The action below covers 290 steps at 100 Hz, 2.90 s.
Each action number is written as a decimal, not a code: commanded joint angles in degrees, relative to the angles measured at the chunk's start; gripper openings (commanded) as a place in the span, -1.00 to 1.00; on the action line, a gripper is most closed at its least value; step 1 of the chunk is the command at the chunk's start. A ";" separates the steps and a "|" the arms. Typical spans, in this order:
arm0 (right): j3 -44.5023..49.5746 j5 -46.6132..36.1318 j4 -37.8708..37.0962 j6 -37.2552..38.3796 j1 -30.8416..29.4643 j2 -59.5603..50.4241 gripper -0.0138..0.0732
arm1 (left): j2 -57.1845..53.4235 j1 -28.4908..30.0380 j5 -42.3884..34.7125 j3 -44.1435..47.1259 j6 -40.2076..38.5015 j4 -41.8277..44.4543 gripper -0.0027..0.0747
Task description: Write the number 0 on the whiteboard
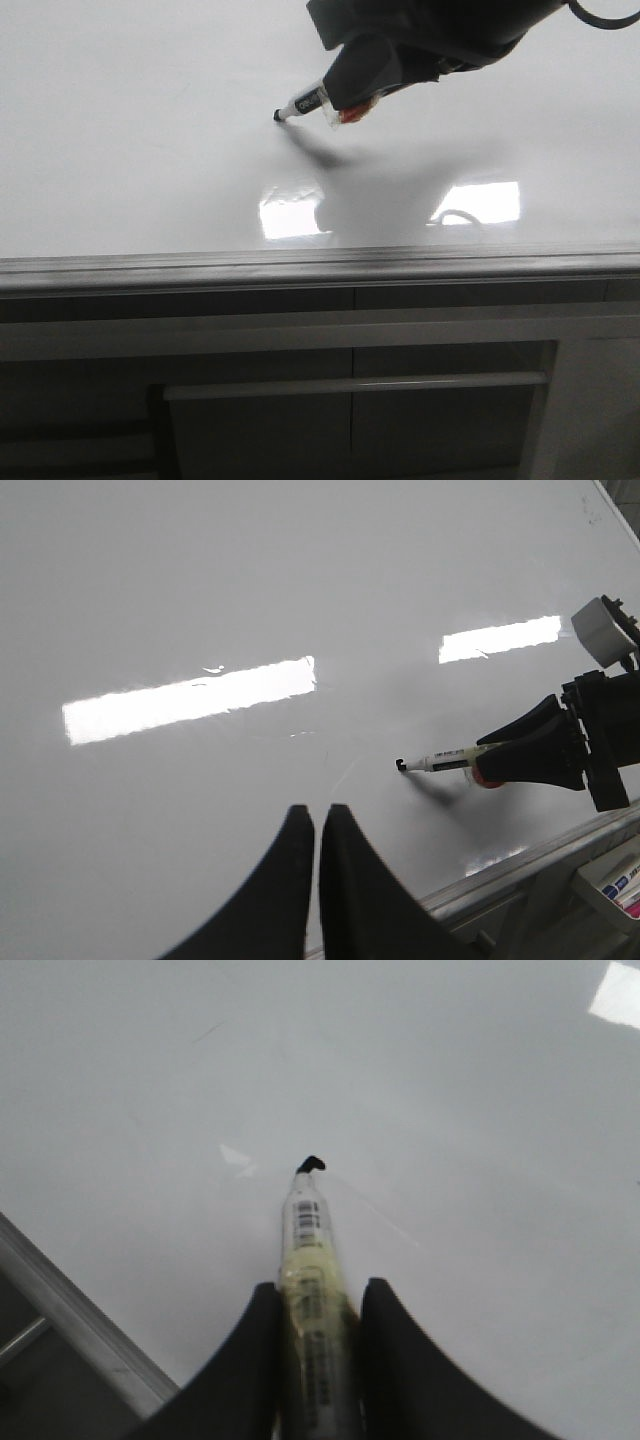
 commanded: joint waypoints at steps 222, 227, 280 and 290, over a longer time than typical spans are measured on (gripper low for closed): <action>-15.60 15.91 -2.42 2.09 -5.80 4.95 -0.81 | 0.81 0.09 -4.47 -1.31 -0.46 0.44 -0.98; -15.60 15.91 -2.42 2.09 -5.27 5.40 -0.81 | 0.81 0.09 -4.47 -1.31 -0.46 0.44 -0.98; -15.60 21.82 -3.85 2.93 -1.11 6.83 -0.81 | 0.81 0.09 -4.47 -1.31 -0.46 0.44 -0.98; -15.25 22.87 -3.86 3.33 -1.11 6.83 -0.81 | 0.81 0.09 -4.47 -1.31 -0.46 0.44 -0.98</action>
